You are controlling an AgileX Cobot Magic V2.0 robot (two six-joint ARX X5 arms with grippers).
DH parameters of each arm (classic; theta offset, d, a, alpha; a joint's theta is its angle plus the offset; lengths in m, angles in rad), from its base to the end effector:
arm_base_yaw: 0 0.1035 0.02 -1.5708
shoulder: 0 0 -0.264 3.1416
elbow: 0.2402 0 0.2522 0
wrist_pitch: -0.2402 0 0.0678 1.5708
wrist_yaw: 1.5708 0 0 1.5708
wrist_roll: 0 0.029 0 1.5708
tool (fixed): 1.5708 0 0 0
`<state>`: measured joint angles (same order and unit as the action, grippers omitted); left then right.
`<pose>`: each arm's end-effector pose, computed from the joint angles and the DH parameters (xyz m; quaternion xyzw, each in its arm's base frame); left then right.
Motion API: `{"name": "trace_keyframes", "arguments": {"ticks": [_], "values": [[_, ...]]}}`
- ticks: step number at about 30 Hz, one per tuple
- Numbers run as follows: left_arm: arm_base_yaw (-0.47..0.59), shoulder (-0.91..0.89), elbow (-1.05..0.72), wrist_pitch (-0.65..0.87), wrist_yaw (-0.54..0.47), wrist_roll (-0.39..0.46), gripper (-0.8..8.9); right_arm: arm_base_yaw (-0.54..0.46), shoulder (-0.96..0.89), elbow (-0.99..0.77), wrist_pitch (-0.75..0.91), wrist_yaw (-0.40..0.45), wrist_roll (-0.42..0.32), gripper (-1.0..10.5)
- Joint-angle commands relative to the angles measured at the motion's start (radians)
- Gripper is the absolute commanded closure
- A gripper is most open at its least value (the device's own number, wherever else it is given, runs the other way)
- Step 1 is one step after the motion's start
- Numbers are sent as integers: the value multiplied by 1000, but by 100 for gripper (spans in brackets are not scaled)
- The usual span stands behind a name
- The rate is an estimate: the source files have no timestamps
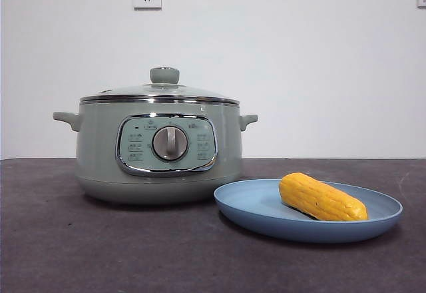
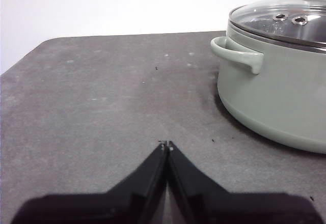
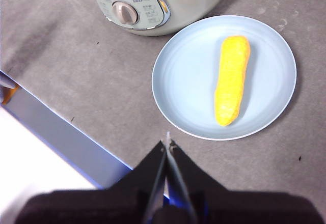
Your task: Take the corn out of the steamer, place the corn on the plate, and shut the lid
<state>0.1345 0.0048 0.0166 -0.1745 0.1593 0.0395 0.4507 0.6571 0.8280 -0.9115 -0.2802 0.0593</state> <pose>0.0952 0.0082 0.1520 0.0078 0.0801 -0.0139 0.9967 0.0980 0.0563 0.3010 -0.0050 0.3703 0.3223 0.8712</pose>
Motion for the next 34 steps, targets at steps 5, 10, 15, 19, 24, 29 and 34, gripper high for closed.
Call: {"name": "trace_keyframes", "arguments": {"ticks": [5,10,15,19,24,29,34], "values": [[-2,-2,-14,4,-1,-11,816,-133,-122,-11,158,49,-77,946],[-2,-2,-14,4,-1,-11,816,-288,-228,-42,327,108,-80,946],[-2,-2,-14,4,-1,-11,816,-369,-336,-219,559,126,-58,946],[-2,-2,-14,4,0,-11,816,-376,-431,-420,711,132,-51,946],[-2,-2,-14,4,0,-11,816,-376,-523,-607,823,133,-51,946],[-2,-2,-14,4,0,-11,816,-376,-595,-701,831,134,-51,946],[-2,-2,-14,4,-1,-11,816,-376,-620,-753,831,179,-48,946]]}}
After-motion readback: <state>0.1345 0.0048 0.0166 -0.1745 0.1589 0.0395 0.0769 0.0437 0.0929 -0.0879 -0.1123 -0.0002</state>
